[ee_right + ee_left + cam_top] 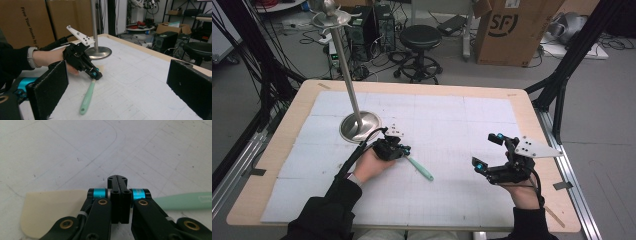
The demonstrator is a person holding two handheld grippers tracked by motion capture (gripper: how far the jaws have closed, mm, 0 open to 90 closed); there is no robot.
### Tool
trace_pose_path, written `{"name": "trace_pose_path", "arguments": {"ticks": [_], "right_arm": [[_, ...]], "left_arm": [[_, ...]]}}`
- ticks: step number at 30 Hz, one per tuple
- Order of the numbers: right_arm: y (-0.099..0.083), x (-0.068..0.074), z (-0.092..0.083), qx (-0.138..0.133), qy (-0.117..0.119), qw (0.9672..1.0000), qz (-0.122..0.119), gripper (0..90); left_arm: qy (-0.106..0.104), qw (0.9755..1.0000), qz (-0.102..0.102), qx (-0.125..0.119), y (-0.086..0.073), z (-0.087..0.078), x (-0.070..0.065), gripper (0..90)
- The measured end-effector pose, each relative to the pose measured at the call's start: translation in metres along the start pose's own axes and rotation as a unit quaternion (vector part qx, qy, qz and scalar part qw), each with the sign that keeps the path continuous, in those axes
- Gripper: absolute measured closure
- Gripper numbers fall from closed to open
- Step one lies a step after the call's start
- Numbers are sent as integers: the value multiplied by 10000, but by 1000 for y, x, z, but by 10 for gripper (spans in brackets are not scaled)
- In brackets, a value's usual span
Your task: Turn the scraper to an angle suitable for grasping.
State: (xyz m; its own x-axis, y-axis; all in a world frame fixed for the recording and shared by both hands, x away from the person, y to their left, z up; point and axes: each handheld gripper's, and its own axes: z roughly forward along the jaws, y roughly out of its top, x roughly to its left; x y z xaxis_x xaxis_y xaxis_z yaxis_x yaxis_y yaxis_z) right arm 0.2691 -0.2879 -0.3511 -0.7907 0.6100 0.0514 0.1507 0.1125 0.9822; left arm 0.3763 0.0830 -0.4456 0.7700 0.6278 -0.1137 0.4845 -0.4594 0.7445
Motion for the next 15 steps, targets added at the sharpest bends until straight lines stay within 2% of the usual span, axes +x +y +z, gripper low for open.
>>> {"name": "trace_pose_path", "arguments": {"ticks": [1, 4, 8, 12, 15], "right_arm": [[0, 0, 0, 12, 2, 10000, 6, 27], [-1, 0, -1, 4, -5, 10000, 2, 27], [-2, 0, -2, 0, -11, 10000, -12, 27], [-2, 2, -3, 10, -6, 10000, -34, 27], [-2, 3, -4, 9, -12, 10000, -32, 27]], "left_arm": [[-23, 10000, -27, 59, 0, -2, 0, 900], [103, 9993, 260, 241, -3, -10, -10, 900], [135, 9981, 482, 368, -10, -19, -16, 900], [121, 9976, 550, 394, -17, -28, -18, 900], [157, 9962, 710, 470, -26, -39, -23, 900]]}}
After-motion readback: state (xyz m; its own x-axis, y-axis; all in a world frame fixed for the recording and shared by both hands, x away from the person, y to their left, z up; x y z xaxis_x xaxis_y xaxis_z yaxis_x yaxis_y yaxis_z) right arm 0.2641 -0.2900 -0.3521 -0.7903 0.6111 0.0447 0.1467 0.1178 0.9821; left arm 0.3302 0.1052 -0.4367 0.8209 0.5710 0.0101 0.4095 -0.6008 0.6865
